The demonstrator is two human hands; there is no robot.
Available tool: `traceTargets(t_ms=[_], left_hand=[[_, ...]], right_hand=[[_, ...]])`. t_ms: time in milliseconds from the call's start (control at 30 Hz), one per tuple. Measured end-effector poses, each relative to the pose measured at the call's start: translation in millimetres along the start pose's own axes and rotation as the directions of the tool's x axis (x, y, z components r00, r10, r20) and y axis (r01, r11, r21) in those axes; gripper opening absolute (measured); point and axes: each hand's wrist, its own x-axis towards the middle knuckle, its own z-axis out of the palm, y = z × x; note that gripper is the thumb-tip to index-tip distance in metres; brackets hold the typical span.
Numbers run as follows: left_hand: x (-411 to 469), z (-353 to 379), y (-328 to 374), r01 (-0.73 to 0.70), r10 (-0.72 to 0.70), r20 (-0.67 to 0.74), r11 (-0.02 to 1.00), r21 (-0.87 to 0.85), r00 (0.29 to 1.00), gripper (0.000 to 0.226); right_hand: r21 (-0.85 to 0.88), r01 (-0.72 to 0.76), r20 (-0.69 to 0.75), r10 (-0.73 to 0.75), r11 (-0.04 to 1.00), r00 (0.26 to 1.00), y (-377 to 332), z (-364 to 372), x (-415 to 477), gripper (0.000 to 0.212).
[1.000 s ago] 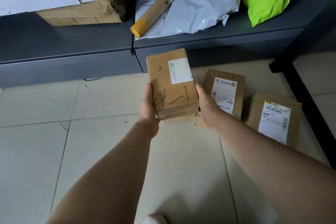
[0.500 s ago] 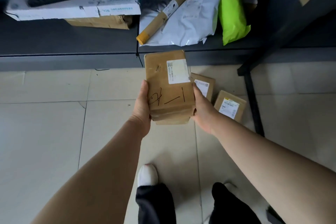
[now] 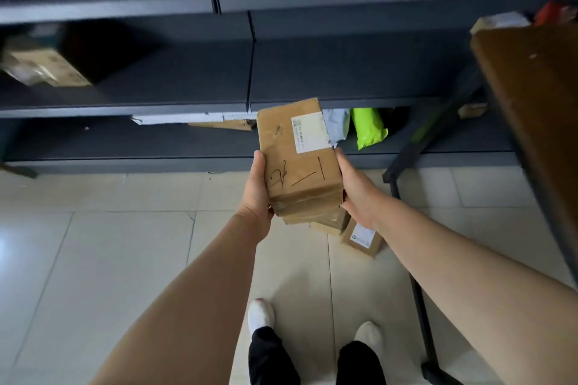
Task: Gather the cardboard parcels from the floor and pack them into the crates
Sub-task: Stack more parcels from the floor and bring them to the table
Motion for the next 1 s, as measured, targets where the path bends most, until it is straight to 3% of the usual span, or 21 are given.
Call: traceTargets(t_ms=[133,267,367,400,567,800,1000], left_hand=[[-61,22,38,-0.036,0.034,0.036,0.998,0.052,0.999,0.064],[-115,42,64,-0.089,0.076,0.097,0.986,0.138,0.992,0.068],[-153,53,82,-0.126,0.089,0.178,0.97,0.209,0.98,0.07],[-168,56,88,-0.142,0.093,0.208,0.962,0.233,0.974,0.071],[-238,78,119,-0.248,0.145,0.317,0.916,0.314,0.937,0.069],[-328,145,144,-0.399,0.194,0.542,0.87,0.291,0.818,0.066],[-390,216,146,-0.499,0.218,0.717,0.842,0.205,0.662,0.067]], right_hand=[[0.005,0.042,0.02,-0.042,0.999,0.999,-43,-5,-78,0.06],[0.061,0.102,-0.035,-0.1,0.993,0.994,-61,-14,-140,0.062],[0.119,0.145,-0.151,-0.127,0.982,0.98,-67,-13,-180,0.108],[0.136,0.167,-0.194,-0.139,0.976,0.971,-68,-14,-193,0.113],[0.179,0.263,-0.318,-0.198,0.948,0.927,-90,-16,-289,0.061],[0.145,0.479,-0.524,-0.343,0.866,0.779,-115,-44,-410,0.064],[0.086,0.615,-0.668,-0.412,0.784,0.619,-128,-92,-500,0.055]])
